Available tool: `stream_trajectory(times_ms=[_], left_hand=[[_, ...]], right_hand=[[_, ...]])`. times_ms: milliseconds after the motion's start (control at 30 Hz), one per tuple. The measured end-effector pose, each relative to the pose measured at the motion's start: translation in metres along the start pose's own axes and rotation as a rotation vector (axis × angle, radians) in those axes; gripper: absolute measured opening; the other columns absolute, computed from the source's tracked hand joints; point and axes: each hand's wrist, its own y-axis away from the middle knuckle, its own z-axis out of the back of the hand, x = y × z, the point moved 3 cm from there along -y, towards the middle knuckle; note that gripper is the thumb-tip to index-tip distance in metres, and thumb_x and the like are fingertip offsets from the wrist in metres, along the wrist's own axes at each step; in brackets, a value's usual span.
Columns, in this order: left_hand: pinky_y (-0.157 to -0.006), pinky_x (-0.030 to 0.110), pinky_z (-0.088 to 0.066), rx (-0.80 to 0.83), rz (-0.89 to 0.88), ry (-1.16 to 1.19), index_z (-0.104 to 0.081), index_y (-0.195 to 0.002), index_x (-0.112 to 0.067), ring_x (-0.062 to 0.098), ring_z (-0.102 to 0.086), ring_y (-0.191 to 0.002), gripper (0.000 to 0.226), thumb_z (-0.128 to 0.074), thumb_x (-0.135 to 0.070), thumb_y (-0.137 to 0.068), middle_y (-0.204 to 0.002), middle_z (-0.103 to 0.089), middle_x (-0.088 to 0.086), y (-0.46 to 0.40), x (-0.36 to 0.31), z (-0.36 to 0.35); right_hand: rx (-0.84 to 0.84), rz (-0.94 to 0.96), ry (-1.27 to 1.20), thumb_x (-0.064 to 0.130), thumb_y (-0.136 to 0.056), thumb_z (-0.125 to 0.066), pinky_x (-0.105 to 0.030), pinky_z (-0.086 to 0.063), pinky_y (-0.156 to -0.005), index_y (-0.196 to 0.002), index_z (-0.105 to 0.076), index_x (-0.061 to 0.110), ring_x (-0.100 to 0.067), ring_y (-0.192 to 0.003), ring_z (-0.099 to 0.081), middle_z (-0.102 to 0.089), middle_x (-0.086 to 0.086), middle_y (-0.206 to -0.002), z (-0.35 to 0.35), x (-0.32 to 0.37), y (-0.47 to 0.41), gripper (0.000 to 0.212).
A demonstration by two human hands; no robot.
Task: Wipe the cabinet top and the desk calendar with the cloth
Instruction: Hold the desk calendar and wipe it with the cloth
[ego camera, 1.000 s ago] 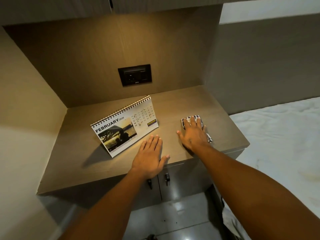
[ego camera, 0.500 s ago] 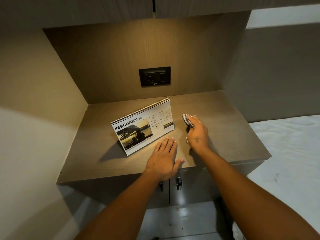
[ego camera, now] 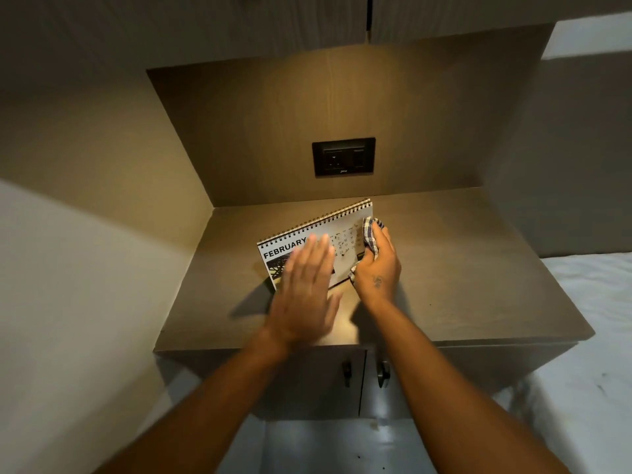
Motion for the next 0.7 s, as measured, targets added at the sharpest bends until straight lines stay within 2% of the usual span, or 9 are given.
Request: stream_trajectory(times_ms=[67,100,167,200,300,400,500,567,700], left_hand=[[-0.124,0.053,-0.013,-0.01,-0.03,-0.109,-0.025,-0.155,0.002,0.035,-0.011,-0.154,0.079,-0.053,-0.04,-0.094,-0.164,-0.022,0.022,-0.042,0.027,0.023],[-0.125,0.052,-0.01,0.035,-0.046,-0.17,-0.022,-0.156,0.001,0.034,-0.008,-0.155,0.081,-0.051,-0.044,-0.095,-0.165,-0.019,0.021,-0.063,0.039,0.03],[-0.126,0.049,-0.003,0.21,-0.089,-0.266,-0.015,-0.158,-0.002,0.032,-0.001,-0.156,0.087,-0.046,-0.054,-0.096,-0.167,-0.012,0.018,-0.095,0.063,0.034],[-0.126,0.048,0.0,0.313,-0.116,-0.296,-0.011,-0.159,-0.004,0.03,0.003,-0.156,0.089,-0.042,-0.059,-0.097,-0.168,-0.008,0.017,-0.104,0.073,0.032],[-0.125,0.047,0.004,0.547,-0.212,-0.284,-0.007,-0.16,-0.008,0.026,0.01,-0.155,0.084,-0.034,-0.061,-0.1,-0.169,-0.002,0.012,-0.112,0.093,0.016],[-0.124,0.046,0.008,0.587,-0.207,-0.138,-0.009,-0.161,-0.011,0.023,0.013,-0.155,0.074,-0.034,-0.051,-0.104,-0.17,-0.001,0.008,-0.11,0.099,0.004],[-0.124,0.048,0.008,0.617,-0.146,0.004,-0.014,-0.159,-0.012,0.023,0.011,-0.155,0.064,-0.038,-0.039,-0.106,-0.17,-0.004,0.008,-0.11,0.1,-0.003],[-0.124,0.049,0.006,0.639,-0.109,0.038,-0.015,-0.159,-0.012,0.024,0.009,-0.155,0.062,-0.04,-0.033,-0.107,-0.17,-0.006,0.008,-0.111,0.1,-0.007],[-0.124,0.049,0.006,0.664,-0.048,0.076,-0.014,-0.159,-0.012,0.024,0.009,-0.155,0.059,-0.039,-0.026,-0.107,-0.17,-0.005,0.006,-0.112,0.099,-0.01]], right_hand=[[-0.024,-0.016,-0.031,-0.006,-0.096,-0.048,-0.003,-0.018,-0.102,-0.147,-0.046,0.018,-0.021,-0.147,-0.03,-0.035,-0.006,-0.16,-0.013,0.001,0.005,0.057],[-0.031,-0.03,-0.057,-0.003,-0.097,-0.047,-0.008,-0.019,-0.106,-0.148,-0.043,0.019,-0.021,-0.149,-0.026,-0.031,-0.006,-0.162,-0.019,0.003,0.006,0.056],[-0.04,-0.062,-0.104,0.002,-0.1,-0.046,-0.025,-0.024,-0.113,-0.152,-0.036,0.023,-0.022,-0.151,-0.019,-0.021,-0.005,-0.166,-0.03,0.008,0.007,0.057],[-0.05,-0.068,-0.119,0.004,-0.101,-0.046,-0.028,-0.025,-0.113,-0.153,-0.033,0.024,-0.022,-0.152,-0.017,-0.018,-0.004,-0.166,-0.034,0.009,0.007,0.057],[-0.075,-0.058,-0.141,0.01,-0.103,-0.044,-0.024,-0.025,-0.111,-0.154,-0.03,0.024,-0.023,-0.153,-0.014,-0.013,-0.005,-0.168,-0.047,0.011,0.006,0.055],[-0.089,-0.047,-0.14,0.018,-0.104,-0.042,-0.013,-0.023,-0.106,-0.155,-0.027,0.027,-0.021,-0.153,-0.012,-0.007,-0.003,-0.168,-0.056,0.008,0.004,0.054],[-0.102,-0.055,-0.129,0.024,-0.105,-0.04,-0.027,-0.033,-0.11,-0.157,-0.022,0.027,-0.023,-0.153,-0.011,-0.002,-0.002,-0.169,-0.063,0.008,0.004,0.055],[-0.112,-0.055,-0.119,0.023,-0.106,-0.039,-0.039,-0.032,-0.116,-0.158,-0.02,0.026,-0.025,-0.154,-0.007,-0.002,-0.003,-0.169,-0.068,0.01,0.005,0.056],[-0.112,-0.039,-0.084,0.013,-0.104,-0.038,-0.037,-0.018,-0.119,-0.158,-0.016,0.026,-0.026,-0.154,0.0,-0.002,-0.001,-0.169,-0.085,0.014,0.022,0.06]])
